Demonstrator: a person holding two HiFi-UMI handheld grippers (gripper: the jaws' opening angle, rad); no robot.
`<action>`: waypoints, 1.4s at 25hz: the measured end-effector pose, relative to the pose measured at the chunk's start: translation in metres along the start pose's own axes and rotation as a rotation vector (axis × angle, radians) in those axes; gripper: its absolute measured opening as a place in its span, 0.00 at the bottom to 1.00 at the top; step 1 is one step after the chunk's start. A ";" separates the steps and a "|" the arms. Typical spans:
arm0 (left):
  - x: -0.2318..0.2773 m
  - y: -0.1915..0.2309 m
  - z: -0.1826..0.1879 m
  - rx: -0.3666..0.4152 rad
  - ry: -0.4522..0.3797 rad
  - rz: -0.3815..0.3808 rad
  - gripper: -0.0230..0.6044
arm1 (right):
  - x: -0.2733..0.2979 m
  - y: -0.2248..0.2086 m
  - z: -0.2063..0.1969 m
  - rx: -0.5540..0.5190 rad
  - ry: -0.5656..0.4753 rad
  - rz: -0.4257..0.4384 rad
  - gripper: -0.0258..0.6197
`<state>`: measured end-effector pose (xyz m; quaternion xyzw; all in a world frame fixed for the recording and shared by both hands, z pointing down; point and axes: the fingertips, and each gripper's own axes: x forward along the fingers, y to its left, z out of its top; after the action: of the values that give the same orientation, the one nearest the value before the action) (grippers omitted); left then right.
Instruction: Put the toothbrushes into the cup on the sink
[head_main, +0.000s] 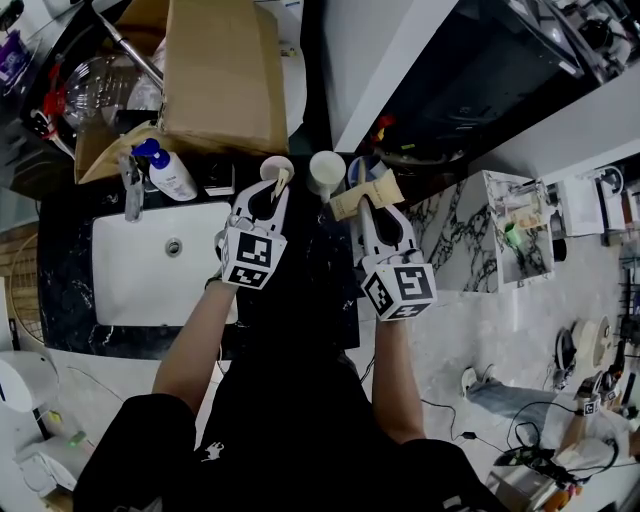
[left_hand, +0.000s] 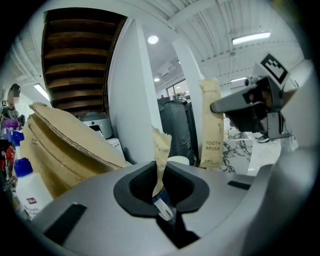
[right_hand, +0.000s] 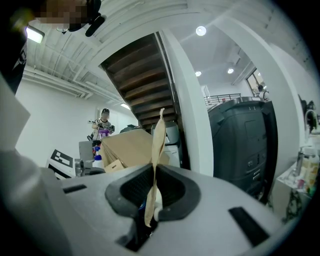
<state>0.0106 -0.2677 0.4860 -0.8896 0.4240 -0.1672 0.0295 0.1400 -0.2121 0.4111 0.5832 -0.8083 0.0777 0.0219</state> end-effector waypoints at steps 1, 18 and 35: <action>0.001 -0.001 -0.002 0.001 0.005 0.000 0.09 | -0.001 0.000 -0.001 0.000 0.002 -0.001 0.08; 0.004 -0.006 -0.015 0.005 0.036 -0.012 0.20 | -0.012 -0.004 0.001 -0.008 -0.002 -0.027 0.08; -0.040 -0.001 -0.003 -0.031 -0.008 0.045 0.09 | -0.012 -0.007 0.023 -0.035 -0.045 -0.021 0.08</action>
<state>-0.0131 -0.2368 0.4778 -0.8809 0.4462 -0.1564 0.0212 0.1513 -0.2065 0.3876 0.5929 -0.8036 0.0501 0.0147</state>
